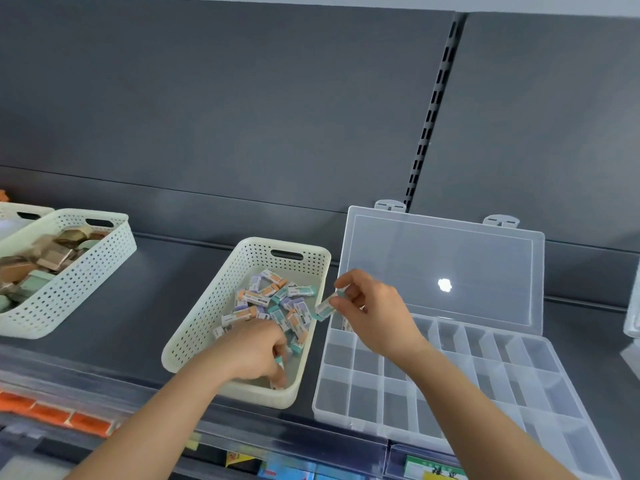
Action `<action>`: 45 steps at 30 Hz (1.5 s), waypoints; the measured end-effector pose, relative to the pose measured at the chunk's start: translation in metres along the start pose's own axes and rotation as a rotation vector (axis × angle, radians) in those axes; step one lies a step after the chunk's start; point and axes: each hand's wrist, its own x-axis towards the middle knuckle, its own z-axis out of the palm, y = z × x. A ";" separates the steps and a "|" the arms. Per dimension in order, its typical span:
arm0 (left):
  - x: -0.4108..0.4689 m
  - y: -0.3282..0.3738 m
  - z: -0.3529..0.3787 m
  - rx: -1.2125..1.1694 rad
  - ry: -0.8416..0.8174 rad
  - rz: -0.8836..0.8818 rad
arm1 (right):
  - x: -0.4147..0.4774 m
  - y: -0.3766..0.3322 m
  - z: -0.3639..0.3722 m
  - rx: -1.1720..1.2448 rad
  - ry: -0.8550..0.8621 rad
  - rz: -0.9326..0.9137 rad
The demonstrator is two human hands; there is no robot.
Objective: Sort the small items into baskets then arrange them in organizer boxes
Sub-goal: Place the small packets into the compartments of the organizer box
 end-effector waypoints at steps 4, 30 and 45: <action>-0.002 0.003 -0.014 -0.232 0.122 -0.009 | -0.005 0.008 -0.011 0.088 0.039 0.038; 0.069 0.146 -0.023 -0.470 0.508 0.432 | -0.039 0.069 -0.090 0.485 0.130 0.233; 0.087 0.143 0.003 0.123 0.379 0.430 | -0.037 0.112 -0.056 -0.220 0.205 0.007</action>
